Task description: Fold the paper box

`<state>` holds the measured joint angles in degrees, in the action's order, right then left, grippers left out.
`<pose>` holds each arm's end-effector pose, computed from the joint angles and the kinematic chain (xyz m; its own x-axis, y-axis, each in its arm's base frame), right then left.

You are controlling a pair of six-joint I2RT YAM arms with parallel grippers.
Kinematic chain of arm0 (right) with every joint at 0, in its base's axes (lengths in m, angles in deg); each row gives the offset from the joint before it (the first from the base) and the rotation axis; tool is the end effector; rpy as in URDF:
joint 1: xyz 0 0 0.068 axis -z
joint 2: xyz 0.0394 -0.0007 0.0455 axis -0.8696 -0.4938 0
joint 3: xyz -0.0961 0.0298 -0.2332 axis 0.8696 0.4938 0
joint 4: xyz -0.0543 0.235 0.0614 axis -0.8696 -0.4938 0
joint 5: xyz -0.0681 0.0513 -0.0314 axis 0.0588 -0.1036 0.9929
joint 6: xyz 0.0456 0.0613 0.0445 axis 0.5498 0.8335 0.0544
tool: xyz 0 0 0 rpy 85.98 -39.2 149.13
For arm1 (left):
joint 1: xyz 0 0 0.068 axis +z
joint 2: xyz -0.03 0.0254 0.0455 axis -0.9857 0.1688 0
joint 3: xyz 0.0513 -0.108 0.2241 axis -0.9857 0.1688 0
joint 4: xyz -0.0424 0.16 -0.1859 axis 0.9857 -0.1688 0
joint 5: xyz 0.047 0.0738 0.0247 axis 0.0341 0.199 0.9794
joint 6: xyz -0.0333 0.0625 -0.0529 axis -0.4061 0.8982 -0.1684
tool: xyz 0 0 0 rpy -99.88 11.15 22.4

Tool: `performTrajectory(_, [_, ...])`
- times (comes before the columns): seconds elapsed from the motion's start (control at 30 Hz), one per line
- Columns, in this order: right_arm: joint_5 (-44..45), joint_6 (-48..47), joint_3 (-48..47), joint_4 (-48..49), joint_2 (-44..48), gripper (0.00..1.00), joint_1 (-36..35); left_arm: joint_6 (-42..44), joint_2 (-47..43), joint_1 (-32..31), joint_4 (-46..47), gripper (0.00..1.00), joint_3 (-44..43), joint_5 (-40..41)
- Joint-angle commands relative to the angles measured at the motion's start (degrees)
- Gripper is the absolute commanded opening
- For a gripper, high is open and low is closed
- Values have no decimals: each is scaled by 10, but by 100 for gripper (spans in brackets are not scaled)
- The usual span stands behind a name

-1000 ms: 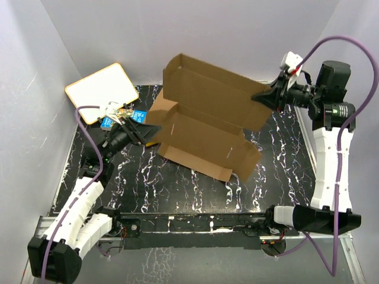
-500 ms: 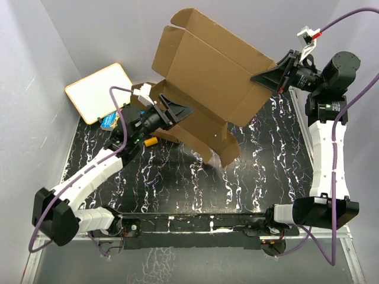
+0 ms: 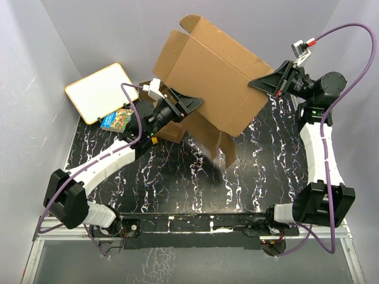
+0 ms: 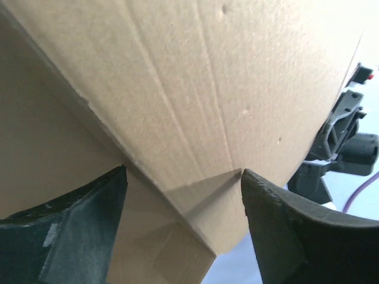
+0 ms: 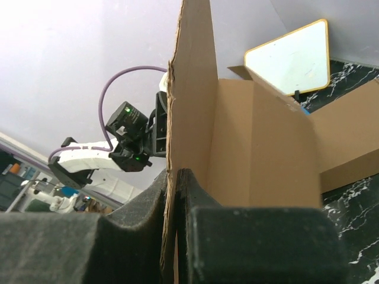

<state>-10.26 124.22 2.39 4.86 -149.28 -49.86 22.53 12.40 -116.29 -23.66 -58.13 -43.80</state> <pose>0.2923 0.0220 0.4500 -0.5612 0.3777 -0.7364 -0.7063 0.2453 0.6641 0.2827 -0.2228 0.3588 -0.5729 -0.6639 -0.4806 0.4611 0.2237 -0.8587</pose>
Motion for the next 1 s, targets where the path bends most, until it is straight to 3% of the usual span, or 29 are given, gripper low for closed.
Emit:
performTrajectory(0.0, [11,92,23,84,13,8,-1,-19,15,-11,64,66,-35,-2])
performTrajectory(0.07, [11,90,32,74,13,8,-1,-26,20,-14,87,52,-35,-6])
performTrajectory(0.17, [12,84,49,63,13,8,0,-26,24,-17,99,43,-43,-8])
performTrajectory(0.37, [22,61,70,44,10,8,0,-43,15,-18,109,8,-36,-11])
performTrajectory(0.43, [26,60,75,44,8,8,0,-54,11,-18,112,0,-29,-12])
performTrajectory(0.73, [32,89,88,86,5,8,7,-86,9,-19,146,2,2,-19])
performTrajectory(0.8, [33,102,89,103,3,8,11,-87,6,-19,140,21,11,-26])
performTrajectory(0.97, [20,102,66,132,-10,8,25,-60,-26,-19,116,50,59,-29])
